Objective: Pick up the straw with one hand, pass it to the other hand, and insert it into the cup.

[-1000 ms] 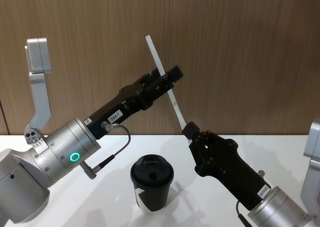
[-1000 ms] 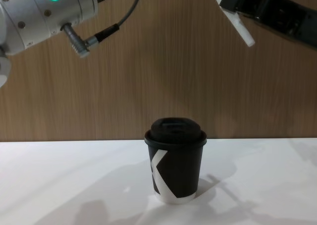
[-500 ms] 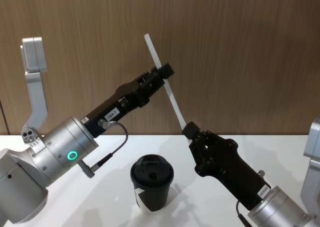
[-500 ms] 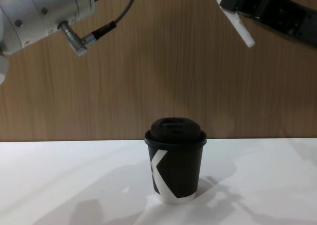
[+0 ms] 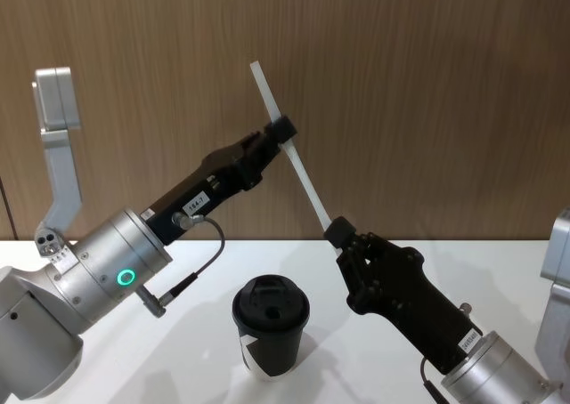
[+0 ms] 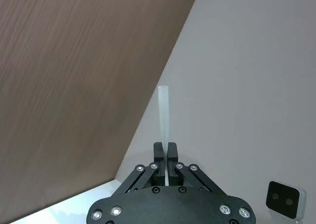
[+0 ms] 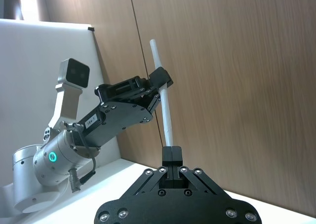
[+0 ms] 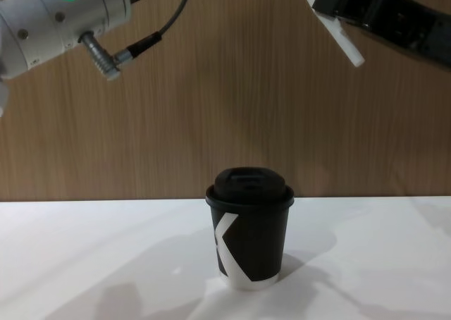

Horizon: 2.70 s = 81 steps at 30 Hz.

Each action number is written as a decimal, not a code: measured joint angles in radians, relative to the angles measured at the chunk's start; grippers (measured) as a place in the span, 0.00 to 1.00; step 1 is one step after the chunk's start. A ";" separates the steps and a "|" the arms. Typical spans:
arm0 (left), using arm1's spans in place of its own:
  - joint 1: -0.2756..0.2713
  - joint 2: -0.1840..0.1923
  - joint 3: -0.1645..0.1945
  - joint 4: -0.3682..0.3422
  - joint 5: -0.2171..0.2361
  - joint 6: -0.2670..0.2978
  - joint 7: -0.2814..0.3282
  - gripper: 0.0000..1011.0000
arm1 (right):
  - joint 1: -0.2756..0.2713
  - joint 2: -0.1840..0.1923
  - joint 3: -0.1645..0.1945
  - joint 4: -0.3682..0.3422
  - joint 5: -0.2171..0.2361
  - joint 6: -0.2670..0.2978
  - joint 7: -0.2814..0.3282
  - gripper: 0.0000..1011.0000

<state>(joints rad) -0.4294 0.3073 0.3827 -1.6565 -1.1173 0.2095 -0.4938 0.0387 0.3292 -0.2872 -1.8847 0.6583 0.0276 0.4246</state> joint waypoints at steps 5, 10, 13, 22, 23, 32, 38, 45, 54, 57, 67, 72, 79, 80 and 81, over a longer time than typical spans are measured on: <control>0.001 0.005 0.002 0.000 -0.002 -0.002 0.009 0.02 | 0.000 0.000 0.000 0.000 0.000 0.000 0.000 0.00; 0.002 0.009 0.004 0.000 -0.004 -0.005 0.016 0.01 | 0.000 0.000 0.000 0.000 0.000 0.000 0.000 0.00; 0.002 0.011 0.004 0.000 -0.006 -0.008 0.021 0.01 | 0.000 0.000 0.000 0.000 0.000 0.000 0.000 0.01; 0.004 0.020 0.007 0.001 -0.009 -0.016 0.032 0.01 | 0.000 0.000 0.000 0.000 0.000 0.000 0.000 0.25; 0.005 0.021 0.007 0.001 -0.010 -0.017 0.033 0.01 | 0.000 0.000 0.000 0.000 0.000 0.000 0.000 0.27; 0.008 0.032 0.014 0.000 0.017 -0.055 0.054 0.01 | 0.000 0.000 0.000 0.000 0.000 0.000 0.000 0.56; 0.010 0.047 0.023 -0.008 0.065 -0.093 0.067 0.01 | 0.000 0.000 0.000 0.000 0.000 0.000 0.000 0.76; 0.013 0.073 0.035 -0.022 0.127 -0.133 0.078 0.01 | 0.000 0.000 0.000 0.000 0.000 0.000 0.000 0.95; 0.020 0.105 0.046 -0.039 0.193 -0.160 0.084 0.01 | 0.000 0.000 0.000 0.000 0.000 0.000 0.000 0.99; 0.022 0.114 0.049 -0.042 0.207 -0.162 0.082 0.01 | 0.000 0.000 0.000 0.000 0.000 0.000 0.000 0.99; 0.026 0.136 0.060 -0.044 0.249 -0.166 0.074 0.01 | 0.000 0.000 0.000 0.000 0.000 0.000 0.000 0.99; 0.026 0.143 0.064 -0.038 0.274 -0.172 0.071 0.01 | 0.000 0.000 0.000 0.000 0.000 0.000 0.000 0.99; 0.029 0.146 0.067 -0.032 0.318 -0.193 0.078 0.01 | 0.000 0.000 0.000 0.000 0.000 0.000 0.000 0.99; 0.029 0.146 0.067 -0.031 0.324 -0.197 0.080 0.01 | 0.000 0.000 0.000 0.000 0.000 0.000 0.000 0.99; 0.029 0.145 0.068 -0.030 0.336 -0.205 0.083 0.01 | 0.000 0.000 0.000 0.000 0.000 0.000 0.000 0.99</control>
<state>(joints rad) -0.3999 0.4527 0.4503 -1.6866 -0.7813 0.0043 -0.4106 0.0387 0.3292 -0.2872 -1.8847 0.6583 0.0275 0.4246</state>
